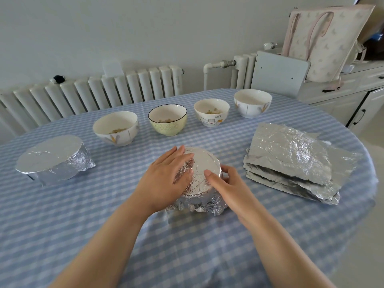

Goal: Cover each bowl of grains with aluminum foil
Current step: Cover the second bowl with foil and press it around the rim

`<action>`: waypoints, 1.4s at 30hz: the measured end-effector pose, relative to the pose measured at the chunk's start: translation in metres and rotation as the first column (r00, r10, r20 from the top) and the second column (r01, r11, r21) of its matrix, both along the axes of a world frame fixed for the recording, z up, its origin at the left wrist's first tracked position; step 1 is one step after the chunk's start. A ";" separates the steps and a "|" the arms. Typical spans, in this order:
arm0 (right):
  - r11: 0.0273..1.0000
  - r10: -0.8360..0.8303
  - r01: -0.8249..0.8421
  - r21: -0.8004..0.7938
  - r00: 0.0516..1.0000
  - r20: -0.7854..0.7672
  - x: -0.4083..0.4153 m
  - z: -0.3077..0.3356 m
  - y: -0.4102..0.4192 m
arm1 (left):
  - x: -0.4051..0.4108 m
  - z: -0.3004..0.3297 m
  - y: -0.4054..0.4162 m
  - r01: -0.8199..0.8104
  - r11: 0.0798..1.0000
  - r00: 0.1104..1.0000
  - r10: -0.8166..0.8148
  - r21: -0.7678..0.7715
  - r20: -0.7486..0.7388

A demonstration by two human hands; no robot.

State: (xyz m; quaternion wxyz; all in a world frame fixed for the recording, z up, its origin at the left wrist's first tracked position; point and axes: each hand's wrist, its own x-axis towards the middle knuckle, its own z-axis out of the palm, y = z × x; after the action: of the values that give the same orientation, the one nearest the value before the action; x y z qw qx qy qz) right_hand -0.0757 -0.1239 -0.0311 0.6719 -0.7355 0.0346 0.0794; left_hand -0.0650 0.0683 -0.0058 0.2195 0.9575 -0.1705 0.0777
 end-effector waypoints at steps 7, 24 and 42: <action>0.913 -0.073 0.197 -0.357 0.940 0.334 0.000 0.007 -0.003 | -0.001 0.001 0.000 -0.007 1.000 1.000 0.007 0.014 -0.001; 0.956 -0.171 0.249 -0.152 0.900 0.401 0.006 -0.003 0.005 | -0.002 0.003 -0.001 -0.013 1.000 1.000 0.013 0.002 -0.015; 0.918 -0.180 0.146 0.370 0.982 0.058 0.022 -0.005 0.004 | -0.001 0.002 -0.001 -0.017 1.000 1.000 0.017 0.010 -0.012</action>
State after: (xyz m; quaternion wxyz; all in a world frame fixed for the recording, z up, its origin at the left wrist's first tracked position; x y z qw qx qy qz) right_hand -0.0537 -0.1199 -0.0362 0.8016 -0.5958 0.0499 -0.0052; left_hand -0.0662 0.0668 -0.0035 0.2149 0.9605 -0.1614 0.0728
